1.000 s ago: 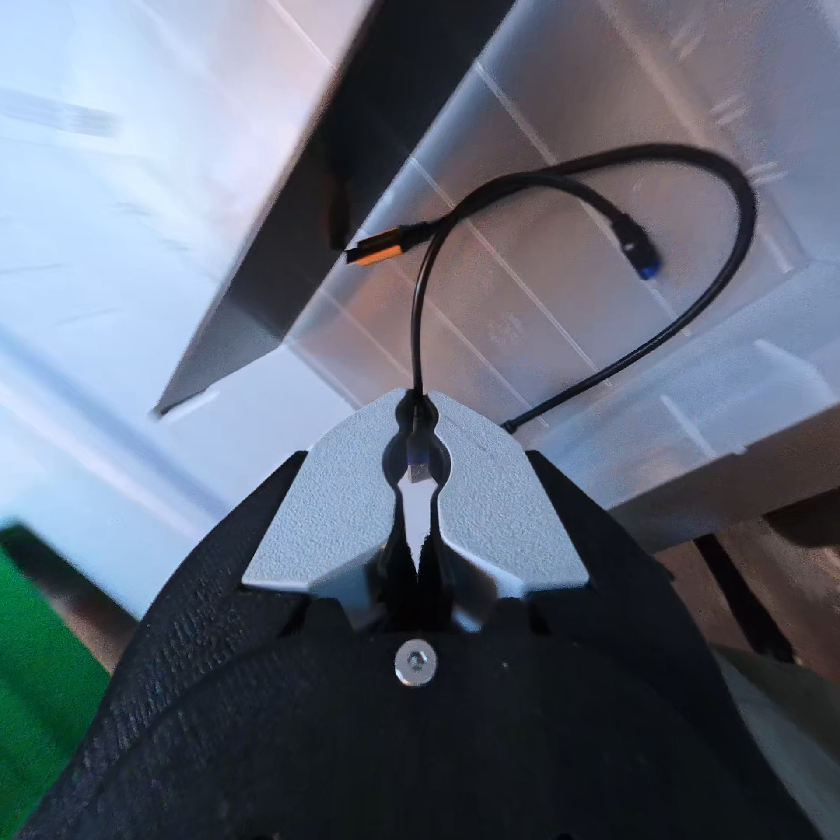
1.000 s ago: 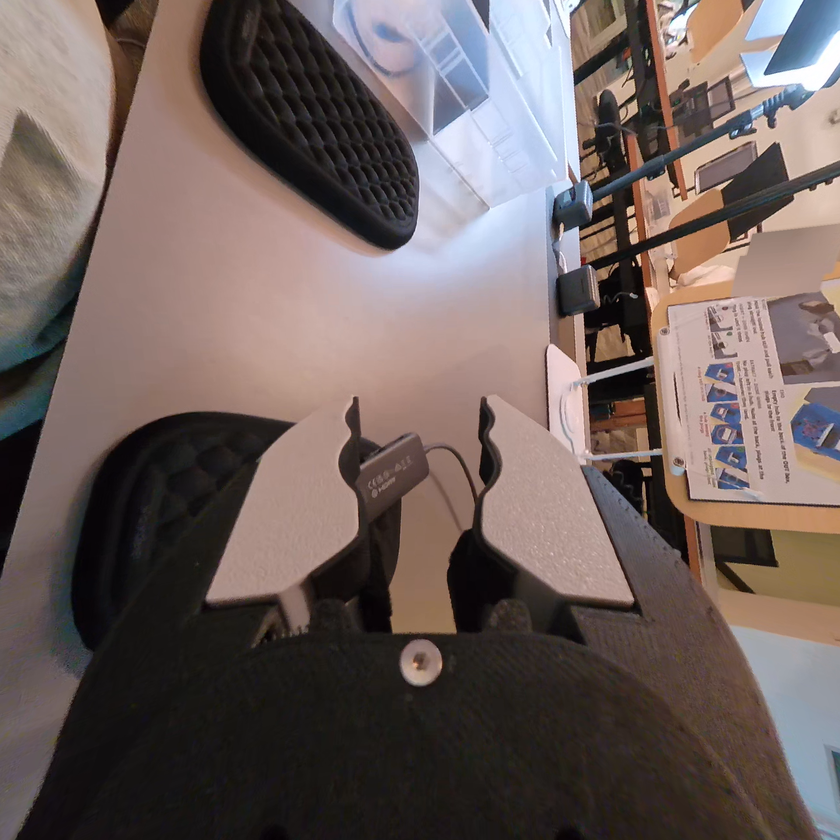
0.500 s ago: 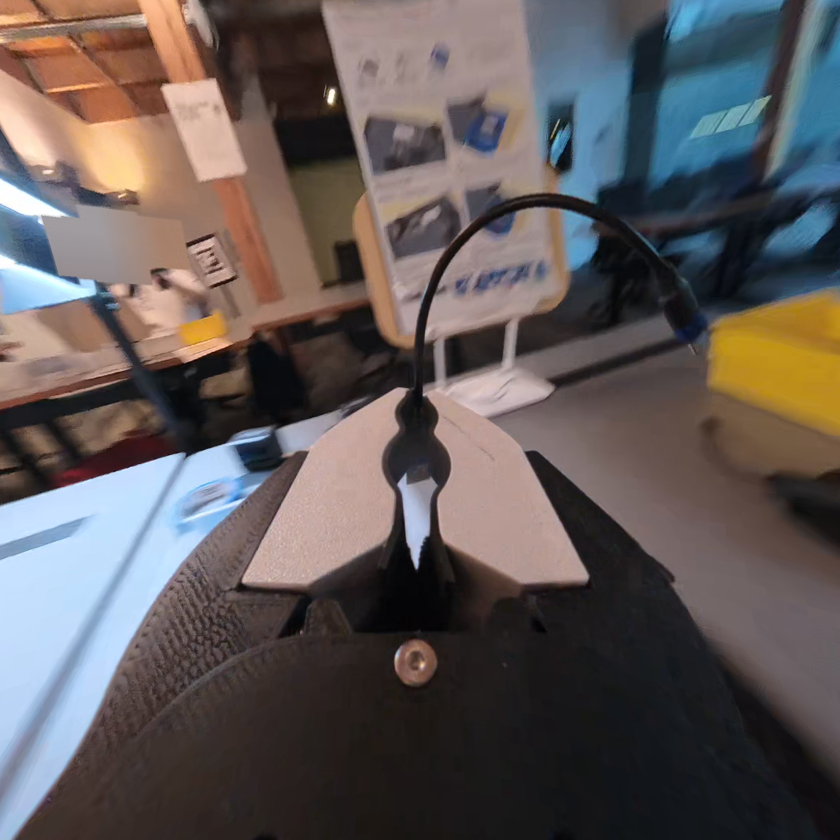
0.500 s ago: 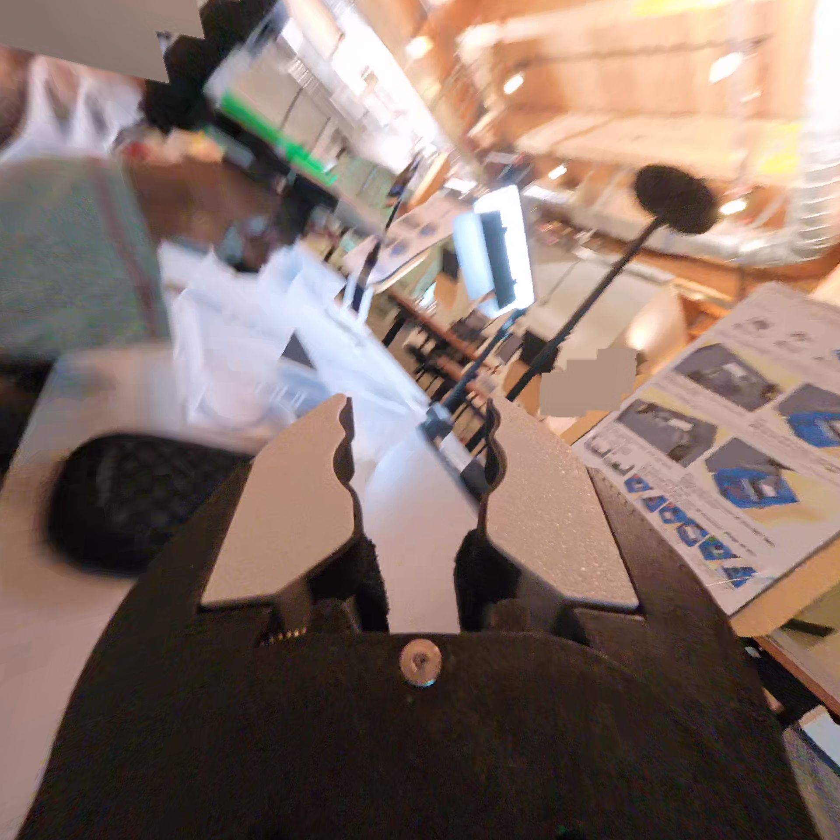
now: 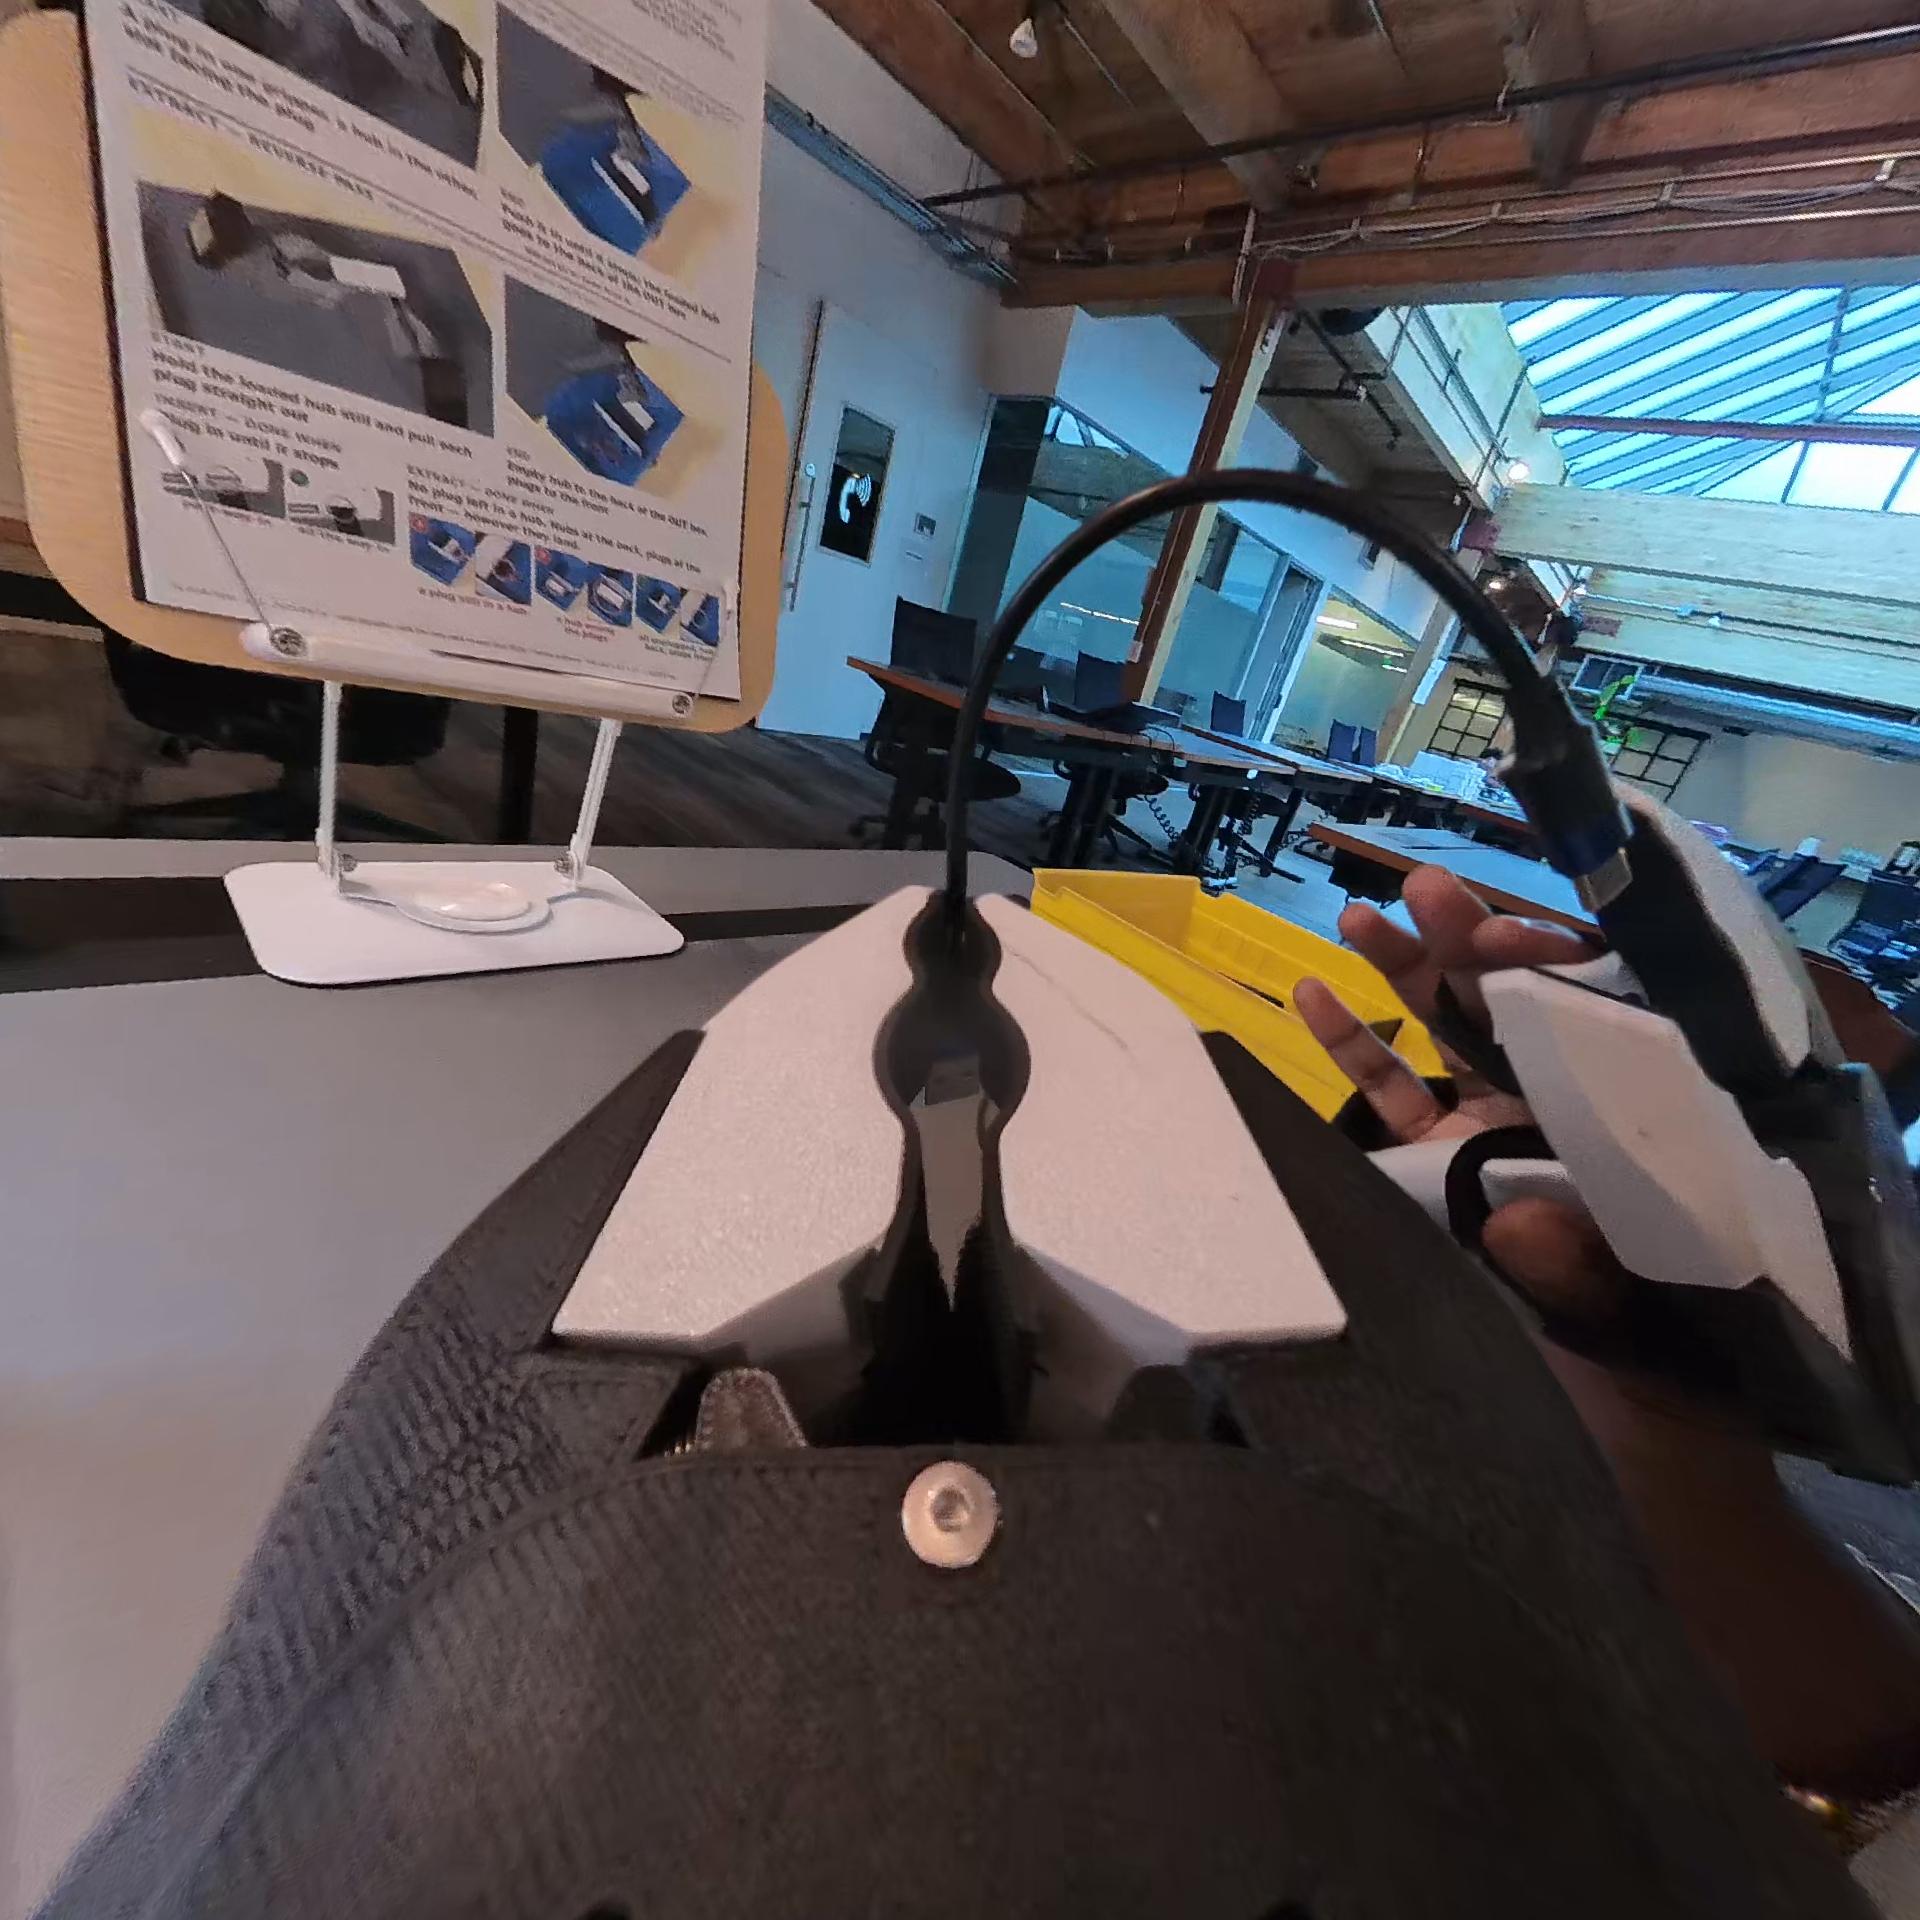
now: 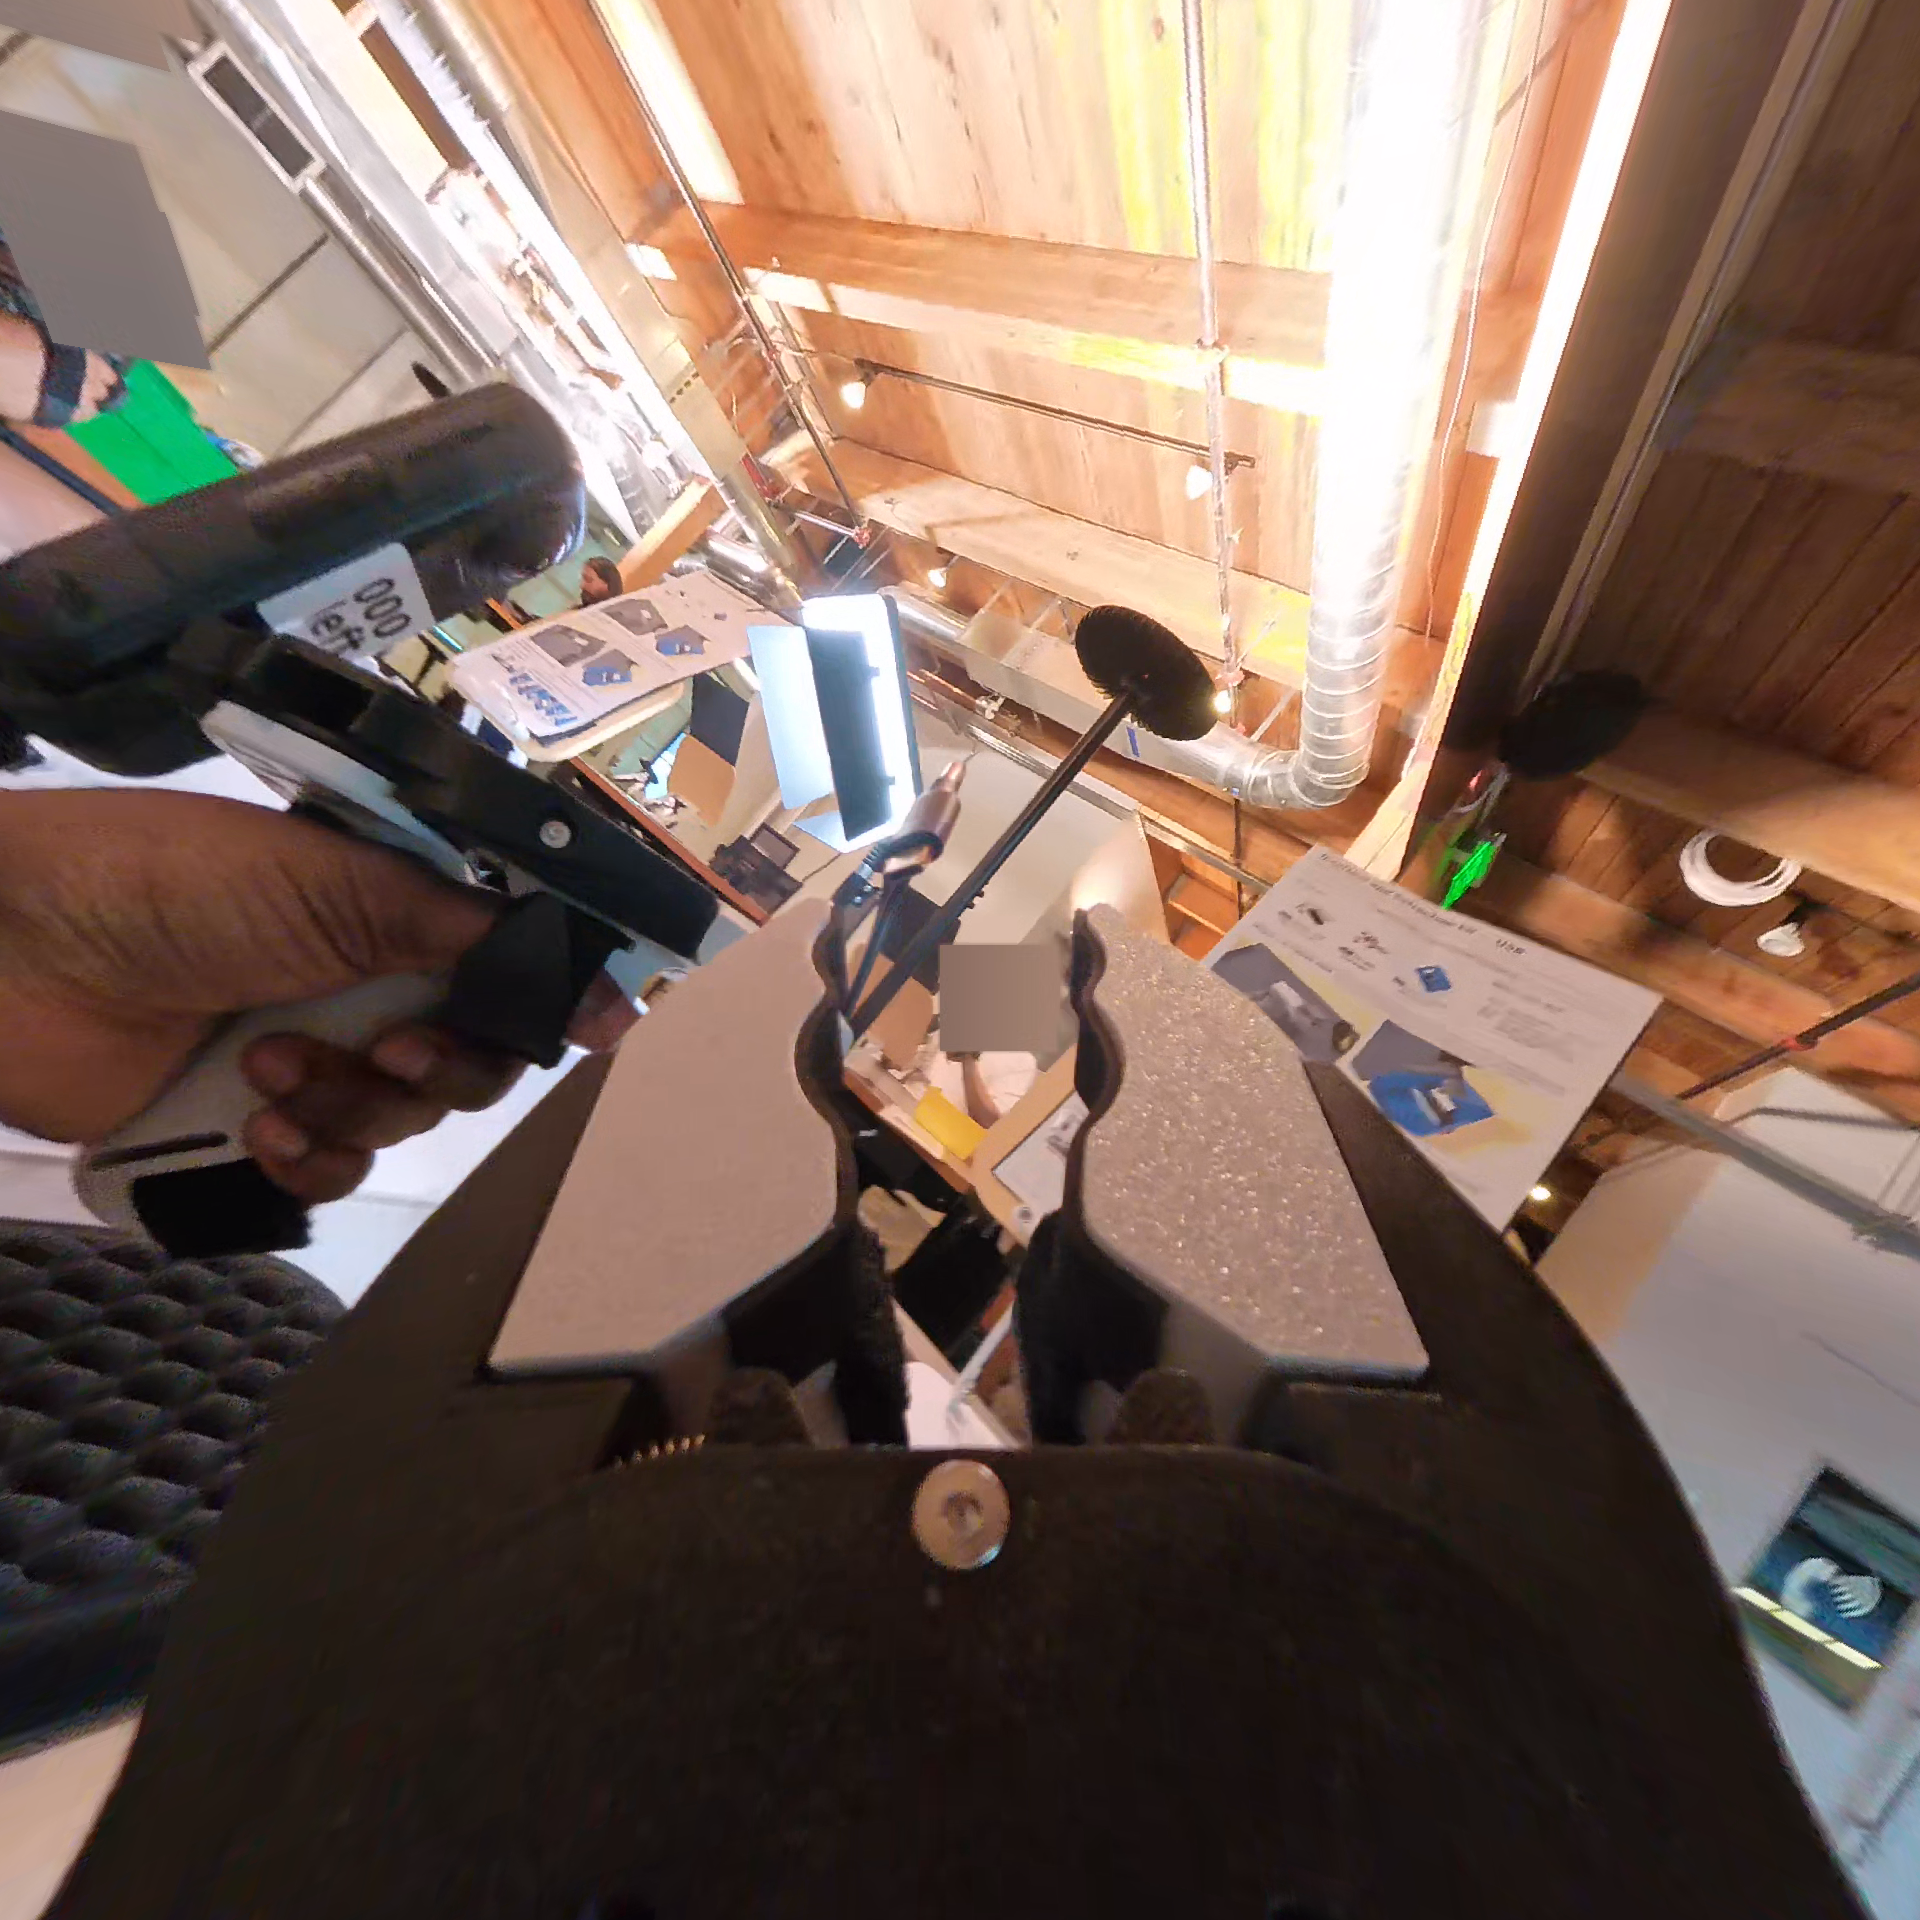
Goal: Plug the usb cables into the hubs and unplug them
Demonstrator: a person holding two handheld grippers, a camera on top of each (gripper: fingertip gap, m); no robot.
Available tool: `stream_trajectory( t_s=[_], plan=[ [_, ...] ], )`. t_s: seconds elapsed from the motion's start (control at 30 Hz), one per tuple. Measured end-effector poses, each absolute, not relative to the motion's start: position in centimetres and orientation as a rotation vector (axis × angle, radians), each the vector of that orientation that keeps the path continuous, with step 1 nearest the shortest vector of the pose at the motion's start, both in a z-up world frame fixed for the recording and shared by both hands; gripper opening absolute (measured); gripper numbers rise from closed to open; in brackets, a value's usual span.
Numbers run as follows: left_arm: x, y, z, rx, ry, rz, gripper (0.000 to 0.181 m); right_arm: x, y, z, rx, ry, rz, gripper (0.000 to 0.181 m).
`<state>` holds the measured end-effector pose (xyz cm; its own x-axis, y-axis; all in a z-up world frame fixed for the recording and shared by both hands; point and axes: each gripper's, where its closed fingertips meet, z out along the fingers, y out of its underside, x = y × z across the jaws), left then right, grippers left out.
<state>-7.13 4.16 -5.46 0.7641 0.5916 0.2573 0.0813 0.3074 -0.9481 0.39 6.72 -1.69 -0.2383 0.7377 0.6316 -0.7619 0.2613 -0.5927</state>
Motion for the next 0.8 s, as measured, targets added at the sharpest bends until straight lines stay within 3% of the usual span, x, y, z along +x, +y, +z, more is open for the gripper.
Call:
stream_trajectory(
  t_s=[0.37,0.53,0.8],
  plan=[
    [-7.0,5.1,-6.7,-1.263,-0.681,0.329,0.003,0.3,6.0,-1.6,0.218,-1.069,1.013,0.027],
    [-6.9,5.2,-6.9,-1.267,-0.680,0.325,0.003,0.2,6.1,-1.7,0.216,-1.083,1.025,0.012],
    [-5.8,5.6,-7.7,-1.372,-0.563,0.315,0.010,0.2,7.5,-1.4,0.130,-1.196,1.294,0.011]
  ],
)
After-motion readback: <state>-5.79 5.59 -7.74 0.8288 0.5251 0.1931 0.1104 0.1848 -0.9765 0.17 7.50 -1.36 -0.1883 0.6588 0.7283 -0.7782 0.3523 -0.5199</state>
